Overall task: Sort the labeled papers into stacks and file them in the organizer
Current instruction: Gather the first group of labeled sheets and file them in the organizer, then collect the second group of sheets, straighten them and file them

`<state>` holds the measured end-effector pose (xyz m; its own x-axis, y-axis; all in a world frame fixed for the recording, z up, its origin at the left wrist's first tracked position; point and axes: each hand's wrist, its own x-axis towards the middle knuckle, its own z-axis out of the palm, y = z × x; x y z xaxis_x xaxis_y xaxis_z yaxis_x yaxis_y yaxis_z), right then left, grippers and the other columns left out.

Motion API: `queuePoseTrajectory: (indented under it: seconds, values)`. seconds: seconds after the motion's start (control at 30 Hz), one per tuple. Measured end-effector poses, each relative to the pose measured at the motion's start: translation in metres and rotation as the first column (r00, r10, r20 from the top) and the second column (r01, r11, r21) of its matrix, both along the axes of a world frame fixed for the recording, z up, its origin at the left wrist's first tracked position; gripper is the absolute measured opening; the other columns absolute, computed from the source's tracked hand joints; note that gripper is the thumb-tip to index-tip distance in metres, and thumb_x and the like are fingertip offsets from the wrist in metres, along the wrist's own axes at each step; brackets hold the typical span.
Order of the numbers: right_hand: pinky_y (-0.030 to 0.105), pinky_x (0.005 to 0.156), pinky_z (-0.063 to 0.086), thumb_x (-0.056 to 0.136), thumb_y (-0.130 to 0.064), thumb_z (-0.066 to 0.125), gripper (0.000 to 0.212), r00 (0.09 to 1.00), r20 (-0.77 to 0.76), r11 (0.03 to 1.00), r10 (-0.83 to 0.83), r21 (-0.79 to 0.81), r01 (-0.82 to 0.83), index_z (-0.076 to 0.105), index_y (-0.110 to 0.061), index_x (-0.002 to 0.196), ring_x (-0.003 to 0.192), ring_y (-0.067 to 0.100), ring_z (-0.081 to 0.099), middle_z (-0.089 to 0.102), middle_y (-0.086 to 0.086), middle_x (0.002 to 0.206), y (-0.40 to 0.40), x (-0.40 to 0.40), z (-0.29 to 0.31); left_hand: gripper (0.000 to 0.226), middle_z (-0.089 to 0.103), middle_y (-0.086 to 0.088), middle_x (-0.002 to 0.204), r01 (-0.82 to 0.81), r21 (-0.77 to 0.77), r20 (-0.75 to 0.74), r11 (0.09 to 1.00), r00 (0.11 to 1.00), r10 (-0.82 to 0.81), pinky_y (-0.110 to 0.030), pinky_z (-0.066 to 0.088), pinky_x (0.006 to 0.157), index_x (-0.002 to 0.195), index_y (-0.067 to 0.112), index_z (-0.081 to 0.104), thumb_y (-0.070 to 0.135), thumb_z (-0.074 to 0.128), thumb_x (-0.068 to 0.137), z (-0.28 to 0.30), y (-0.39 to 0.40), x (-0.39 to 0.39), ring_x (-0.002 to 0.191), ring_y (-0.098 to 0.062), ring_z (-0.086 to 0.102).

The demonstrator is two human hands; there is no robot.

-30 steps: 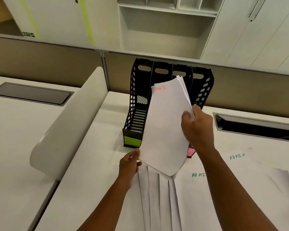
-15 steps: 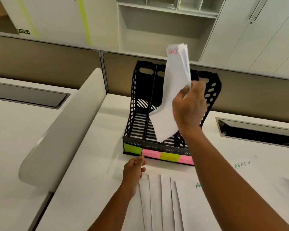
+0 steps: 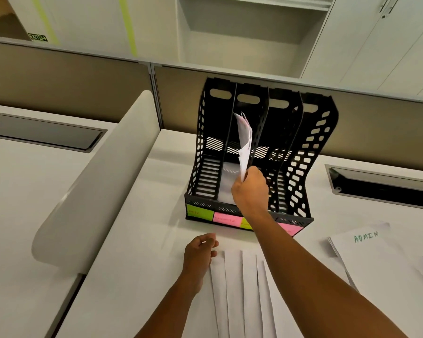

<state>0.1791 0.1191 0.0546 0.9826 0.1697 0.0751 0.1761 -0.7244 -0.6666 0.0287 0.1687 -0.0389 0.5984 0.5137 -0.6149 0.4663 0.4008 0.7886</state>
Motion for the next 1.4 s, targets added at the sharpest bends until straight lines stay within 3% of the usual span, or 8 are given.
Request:
queuePoseTrajectory:
  seconds: [0.4,0.5,0.6,0.73,0.87,1.03,1.17,1.4]
  values:
    - [0.029,0.062,0.04,0.076,-0.057,0.068,0.058,1.0,-0.01,0.999,-0.005,-0.036,0.005,0.047,-0.013,0.108,0.082,0.016,0.051,0.046,0.001,0.11,-0.023,-0.012,-0.005,0.014,0.068,0.006,0.093,0.023,0.102,-0.048,0.995,0.999,-0.018,-0.02,0.048,0.063,0.108,0.021,0.064,0.025,0.057,0.096,-0.007,-0.01,-0.004,0.084,-0.014,0.064]
    - [0.025,0.062,0.039,0.076,-0.059,0.067,0.057,0.998,0.055,1.0,0.001,0.021,-0.002,0.049,-0.013,0.105,0.079,0.012,0.046,0.046,-0.001,0.105,-0.037,-0.023,-0.008,0.019,0.07,0.001,0.102,0.046,0.203,-0.075,0.978,0.997,-0.032,-0.025,0.053,0.076,0.109,0.019,0.067,0.024,0.058,0.094,-0.01,-0.019,-0.006,0.091,-0.017,0.064]
    - [0.017,0.054,0.034,0.079,-0.054,0.067,0.047,0.986,0.169,0.995,0.0,0.095,-0.017,0.049,-0.015,0.098,0.073,0.012,0.047,0.048,-0.002,0.094,-0.057,-0.035,-0.01,0.021,0.068,0.0,0.112,0.075,0.322,-0.122,0.944,0.992,-0.037,-0.03,0.051,0.09,0.111,0.018,0.066,0.024,0.06,0.092,-0.009,-0.032,-0.011,0.099,-0.017,0.061]
    - [0.014,0.05,0.036,0.086,-0.038,0.066,0.024,0.971,0.238,0.977,0.037,0.197,-0.086,0.049,-0.02,0.084,0.058,0.008,0.045,0.051,-0.004,0.074,-0.095,-0.057,-0.02,0.026,0.063,-0.003,0.118,0.091,0.432,-0.216,0.897,0.976,0.005,-0.031,0.051,0.087,0.11,0.022,0.063,0.027,0.068,0.085,-0.013,-0.046,-0.021,0.103,-0.02,0.06]
    - [0.016,0.051,0.035,0.088,-0.029,0.065,0.021,0.976,0.218,0.992,0.007,0.123,-0.035,0.049,-0.022,0.076,0.055,0.009,0.047,0.052,-0.008,0.067,-0.147,-0.076,-0.047,0.041,0.051,-0.007,0.122,0.123,0.474,-0.312,0.872,0.949,0.036,-0.037,0.053,0.088,0.115,0.023,0.06,0.03,0.076,0.078,-0.013,-0.059,-0.031,0.108,-0.027,0.057]
    - [0.022,0.055,0.038,0.086,-0.025,0.066,0.014,0.979,0.095,0.983,-0.178,-0.038,0.182,0.053,-0.02,0.081,0.068,0.015,0.056,0.058,-0.003,0.079,-0.218,-0.086,-0.079,0.038,0.051,-0.005,0.119,0.153,0.478,-0.271,0.865,0.962,-0.02,-0.032,0.052,0.083,0.114,0.024,0.058,0.028,0.075,0.08,-0.01,-0.082,-0.038,0.105,-0.023,0.057]
    - [0.031,0.07,0.044,0.083,-0.02,0.066,0.011,0.954,0.036,0.947,-0.299,-0.112,0.301,0.06,-0.014,0.089,0.093,0.025,0.056,0.06,0.004,0.096,-0.259,-0.087,-0.089,0.028,0.067,-0.002,0.106,0.316,0.392,-0.242,0.864,0.941,-0.235,-0.038,0.057,0.086,0.112,0.023,0.06,0.028,0.068,0.085,-0.005,-0.103,-0.04,0.093,-0.019,0.064]
    - [0.039,0.071,0.043,0.071,-0.013,0.07,0.023,0.917,0.059,0.888,-0.393,-0.235,0.396,0.061,-0.009,0.092,0.098,0.034,0.05,0.057,0.01,0.098,-0.301,-0.08,-0.088,0.041,0.067,0.005,0.103,0.5,0.268,-0.322,0.823,0.852,-0.413,-0.035,0.059,0.081,0.108,0.025,0.059,0.04,0.069,0.071,0.001,-0.139,-0.036,0.085,-0.018,0.069]
